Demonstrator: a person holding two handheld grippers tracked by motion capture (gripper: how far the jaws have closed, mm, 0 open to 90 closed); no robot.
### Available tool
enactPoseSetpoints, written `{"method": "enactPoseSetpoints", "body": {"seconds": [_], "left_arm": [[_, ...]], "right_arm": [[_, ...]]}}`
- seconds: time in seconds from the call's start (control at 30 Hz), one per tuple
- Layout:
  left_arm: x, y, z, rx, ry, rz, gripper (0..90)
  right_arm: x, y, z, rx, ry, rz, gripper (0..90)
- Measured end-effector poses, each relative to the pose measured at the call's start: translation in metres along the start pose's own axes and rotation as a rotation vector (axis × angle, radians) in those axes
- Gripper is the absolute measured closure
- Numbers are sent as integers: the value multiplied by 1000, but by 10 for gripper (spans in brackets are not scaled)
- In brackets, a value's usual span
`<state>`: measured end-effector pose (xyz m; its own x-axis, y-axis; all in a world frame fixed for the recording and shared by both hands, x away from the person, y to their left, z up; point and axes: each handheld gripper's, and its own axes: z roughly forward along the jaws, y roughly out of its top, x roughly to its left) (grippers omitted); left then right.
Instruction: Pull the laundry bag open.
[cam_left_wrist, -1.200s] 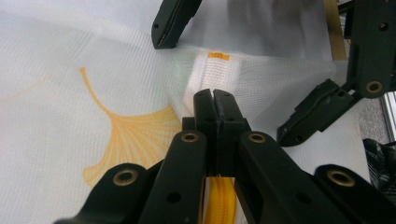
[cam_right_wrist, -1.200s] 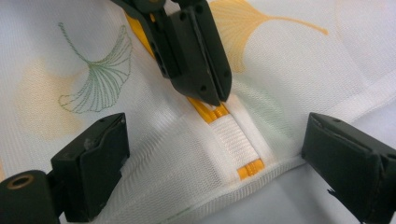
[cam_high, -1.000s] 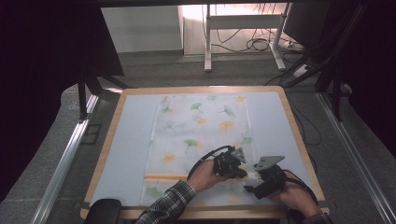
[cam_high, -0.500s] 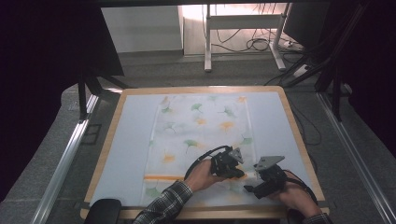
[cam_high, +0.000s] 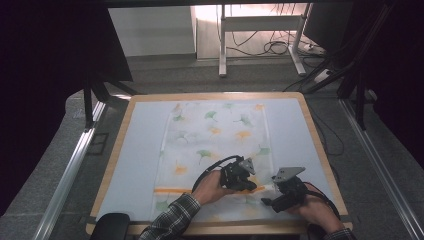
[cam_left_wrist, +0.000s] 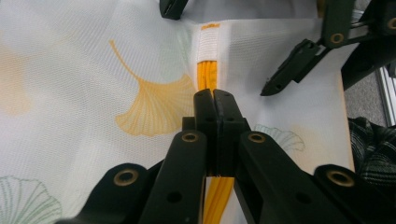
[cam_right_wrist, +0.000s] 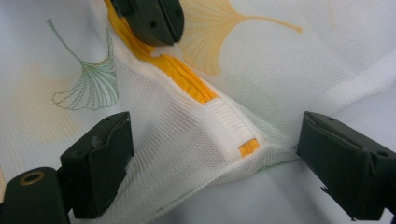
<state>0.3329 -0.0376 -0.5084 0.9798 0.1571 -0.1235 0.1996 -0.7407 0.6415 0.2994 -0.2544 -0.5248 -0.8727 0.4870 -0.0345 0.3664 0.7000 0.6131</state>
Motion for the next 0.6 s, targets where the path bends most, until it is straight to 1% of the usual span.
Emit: {"method": "enactPoseSetpoints", "body": {"seconds": [0.13, 0.23, 0.33, 0.4, 0.6], "left_arm": [[-2, -3, -4, -1, 1, 0, 900], [-2, -7, -7, -1, -2, -6, 900], [-1, -11, -10, -17, -7, -18, 900], [-1, -13, -12, -16, -7, -24, 900], [-2, -18, -16, -17, -1, -22, 900]], "right_arm": [[0, 0, 0, -1, -1, 0, 109], [0, 0, 0, -1, -3, 0, 109], [0, 0, 0, 0, -2, 1, 109], [0, 0, 0, 0, -2, 2, 109], [0, 0, 0, 0, -4, 5, 111]]}}
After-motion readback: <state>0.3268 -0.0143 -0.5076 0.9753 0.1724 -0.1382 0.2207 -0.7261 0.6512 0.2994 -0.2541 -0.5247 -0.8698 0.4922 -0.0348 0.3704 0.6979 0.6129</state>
